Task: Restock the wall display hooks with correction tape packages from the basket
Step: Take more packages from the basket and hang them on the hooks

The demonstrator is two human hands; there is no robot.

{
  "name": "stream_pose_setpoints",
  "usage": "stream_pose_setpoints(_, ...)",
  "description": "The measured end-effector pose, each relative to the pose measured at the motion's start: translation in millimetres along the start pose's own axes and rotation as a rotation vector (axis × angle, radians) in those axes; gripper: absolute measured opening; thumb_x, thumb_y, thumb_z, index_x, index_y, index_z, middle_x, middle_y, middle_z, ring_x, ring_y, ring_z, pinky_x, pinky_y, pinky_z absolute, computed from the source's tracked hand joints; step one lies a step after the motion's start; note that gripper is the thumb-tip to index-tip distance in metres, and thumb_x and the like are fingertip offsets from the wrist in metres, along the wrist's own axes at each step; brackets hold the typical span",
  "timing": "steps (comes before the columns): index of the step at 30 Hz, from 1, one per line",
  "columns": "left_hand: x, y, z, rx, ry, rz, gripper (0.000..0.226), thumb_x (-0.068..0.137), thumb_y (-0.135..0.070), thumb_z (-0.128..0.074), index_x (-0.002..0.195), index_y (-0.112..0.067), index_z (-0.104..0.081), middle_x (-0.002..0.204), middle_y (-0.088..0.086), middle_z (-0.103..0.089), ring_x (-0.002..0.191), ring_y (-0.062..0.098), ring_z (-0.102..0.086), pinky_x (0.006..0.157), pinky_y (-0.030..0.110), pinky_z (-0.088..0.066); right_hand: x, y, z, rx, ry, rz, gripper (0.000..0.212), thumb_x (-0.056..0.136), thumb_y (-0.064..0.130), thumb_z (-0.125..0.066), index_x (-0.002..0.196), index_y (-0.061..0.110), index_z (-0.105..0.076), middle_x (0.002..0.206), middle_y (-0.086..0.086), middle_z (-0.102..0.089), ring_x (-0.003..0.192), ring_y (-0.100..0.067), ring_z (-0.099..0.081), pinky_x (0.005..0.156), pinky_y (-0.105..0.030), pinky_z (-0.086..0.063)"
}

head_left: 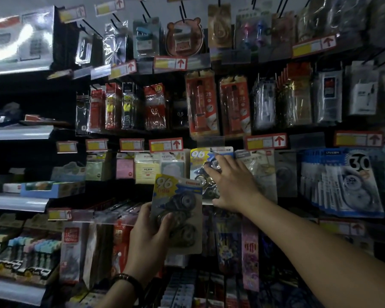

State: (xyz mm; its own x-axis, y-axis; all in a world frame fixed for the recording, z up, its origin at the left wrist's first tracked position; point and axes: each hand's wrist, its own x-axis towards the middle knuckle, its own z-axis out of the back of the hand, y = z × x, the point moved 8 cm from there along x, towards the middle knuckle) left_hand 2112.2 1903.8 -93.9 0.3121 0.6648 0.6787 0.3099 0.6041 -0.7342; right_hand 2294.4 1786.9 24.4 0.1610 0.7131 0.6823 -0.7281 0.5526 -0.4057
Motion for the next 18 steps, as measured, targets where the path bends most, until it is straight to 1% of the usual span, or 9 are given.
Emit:
stream_pose_setpoints(3,0,3,-5,-0.022,0.016,0.008,0.022,0.099,-0.021,-0.07,0.117,-0.03,-0.064,0.108,-0.01,-0.079,0.102,0.01,-0.076,0.09,0.05,-0.063,3,4,-4,-0.013,-0.006,-0.015,0.111,0.073,0.06,-0.081,0.163,0.024,-0.027,0.166,-0.019,-0.021,0.151,-0.039,-0.023,0.119,-0.052,-0.031)
stream_pose_setpoints(6,0,0,-10,-0.076,0.021,0.008,0.021,0.099,-0.017,-0.07,0.117,-0.026,-0.064,0.107,-0.005,-0.08,0.101,0.012,-0.076,0.083,0.036,-0.063,1,5,-9,-0.011,-0.008,-0.019,0.113,0.074,0.059,-0.082,0.163,0.022,-0.023,0.167,-0.022,-0.016,0.151,-0.041,-0.023,0.119,-0.053,-0.033)
stream_pose_setpoints(8,2,-1,-12,-0.121,0.021,0.023,0.02,0.1,-0.015,-0.069,0.118,-0.023,-0.064,0.107,-0.001,-0.08,0.1,0.013,-0.077,0.079,0.03,-0.063,-5,3,-10,0.024,0.0,-0.023,0.114,0.075,0.062,-0.081,0.164,0.021,-0.021,0.17,-0.022,-0.009,0.154,-0.042,-0.017,0.123,-0.054,-0.03)
stream_pose_setpoints(10,5,-3,-15,-0.177,0.03,0.044,0.02,0.101,-0.015,-0.068,0.119,-0.022,-0.064,0.109,0.002,-0.079,0.101,0.015,-0.077,0.08,0.032,-0.063,-14,2,-9,0.106,-0.01,-0.019,0.103,0.084,0.061,-0.073,0.164,0.02,-0.023,0.173,-0.021,-0.004,0.158,-0.041,-0.01,0.126,-0.055,-0.024)
stream_pose_setpoints(11,7,-4,-16,-0.196,0.032,0.055,0.02,0.101,-0.016,-0.068,0.119,-0.023,-0.064,0.111,0.003,-0.079,0.103,0.016,-0.077,0.081,0.033,-0.063,-20,3,-5,0.161,-0.05,-0.01,0.092,0.089,0.055,-0.067,0.163,0.018,-0.028,0.173,-0.02,-0.008,0.159,-0.039,-0.011,0.126,-0.056,-0.025)
stream_pose_setpoints(12,9,-4,-18,-0.206,0.032,0.062,0.02,0.101,-0.016,-0.067,0.119,-0.024,-0.064,0.113,0.002,-0.079,0.104,0.016,-0.077,0.081,0.034,-0.063,-27,4,2,0.216,-0.123,-0.003,0.08,0.092,0.048,-0.062,0.16,0.016,-0.036,0.172,-0.019,-0.017,0.158,-0.037,-0.018,0.123,-0.056,-0.03)
stream_pose_setpoints(14,14,-6,-22,-0.23,0.037,0.079,0.019,0.102,-0.019,-0.067,0.119,-0.026,-0.064,0.113,0.0,-0.079,0.104,0.016,-0.077,0.083,0.038,-0.063,-42,5,17,0.333,-0.293,0.022,0.068,0.093,0.045,-0.058,0.153,0.015,-0.047,0.164,-0.013,-0.036,0.151,-0.031,-0.034,0.117,-0.051,-0.038)
stream_pose_setpoints(16,18,-7,-29,-0.269,0.043,0.108,0.017,0.102,-0.02,-0.067,0.118,-0.026,-0.064,0.112,0.0,-0.079,0.105,0.02,-0.077,0.085,0.043,-0.063,-52,11,24,0.43,-0.313,0.097,0.079,0.091,0.057,-0.059,0.157,0.018,-0.042,0.162,-0.006,-0.037,0.151,-0.025,-0.034,0.12,-0.045,-0.036)
stream_pose_setpoints(18,21,-8,-38,-0.303,0.056,0.123,0.016,0.103,-0.017,-0.065,0.117,-0.023,-0.065,0.109,0.002,-0.08,0.103,0.021,-0.077,0.081,0.039,-0.062,-56,20,23,0.442,-0.211,0.192,0.099,0.084,0.07,-0.063,0.163,0.02,-0.029,0.168,-0.001,-0.026,0.156,-0.021,-0.024,0.125,-0.041,-0.028)
